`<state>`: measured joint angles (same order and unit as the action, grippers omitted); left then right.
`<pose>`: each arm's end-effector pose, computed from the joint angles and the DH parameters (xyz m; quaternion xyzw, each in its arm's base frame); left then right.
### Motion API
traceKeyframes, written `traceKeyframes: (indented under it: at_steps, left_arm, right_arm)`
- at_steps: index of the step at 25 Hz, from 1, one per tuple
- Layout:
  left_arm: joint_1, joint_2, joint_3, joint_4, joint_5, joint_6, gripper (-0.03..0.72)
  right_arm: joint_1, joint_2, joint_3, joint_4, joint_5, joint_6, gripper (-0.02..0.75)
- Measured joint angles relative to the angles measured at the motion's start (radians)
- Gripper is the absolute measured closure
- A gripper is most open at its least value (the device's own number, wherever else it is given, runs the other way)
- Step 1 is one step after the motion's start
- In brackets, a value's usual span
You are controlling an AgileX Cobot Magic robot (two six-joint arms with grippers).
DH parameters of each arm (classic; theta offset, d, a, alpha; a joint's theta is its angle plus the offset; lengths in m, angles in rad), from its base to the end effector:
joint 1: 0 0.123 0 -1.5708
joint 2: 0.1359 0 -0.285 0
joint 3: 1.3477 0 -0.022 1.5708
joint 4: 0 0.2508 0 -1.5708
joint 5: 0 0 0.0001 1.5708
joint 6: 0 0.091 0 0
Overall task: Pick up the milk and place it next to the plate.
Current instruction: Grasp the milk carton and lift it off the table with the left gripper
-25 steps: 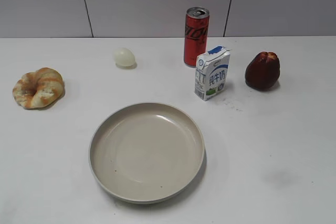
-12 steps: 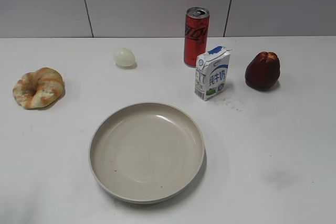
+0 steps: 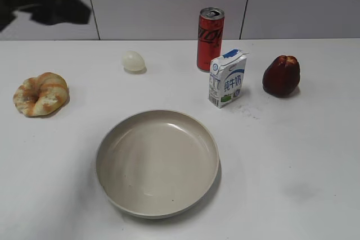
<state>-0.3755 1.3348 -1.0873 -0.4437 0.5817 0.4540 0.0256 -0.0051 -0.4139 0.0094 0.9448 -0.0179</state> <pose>0.2623 -0.1265 0.3315 0.2503 0.8654 -0.1691 0.3997 0.0084 0.0009 0.2623 -0.0181 0.8438 0.0068 0.5363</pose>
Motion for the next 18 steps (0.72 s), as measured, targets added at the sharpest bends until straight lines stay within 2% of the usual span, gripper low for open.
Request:
traceKeyframes:
  at_steps: [4, 9, 13, 18]
  left_arm:
    - [-0.130, 0.223, -0.240, 0.009, 0.041, 0.003, 0.018]
    - [-0.235, 0.495, -0.543, 0.014, 0.187, 0.004, -0.004]
    - [-0.289, 0.689, -0.740, 0.018, 0.231, 0.004, -0.005]
    - [-0.311, 0.829, -0.854, 0.018, 0.209, 0.004, -0.005]
  right_arm:
    - [0.000, 0.000, 0.000, 0.000, 0.000, 0.000, 0.272]
    - [0.000, 0.000, 0.000, 0.000, 0.000, 0.000, 0.272]
    - [0.000, 0.000, 0.000, 0.000, 0.000, 0.000, 0.272]
    - [0.000, 0.000, 0.000, 0.000, 0.000, 0.000, 0.272]
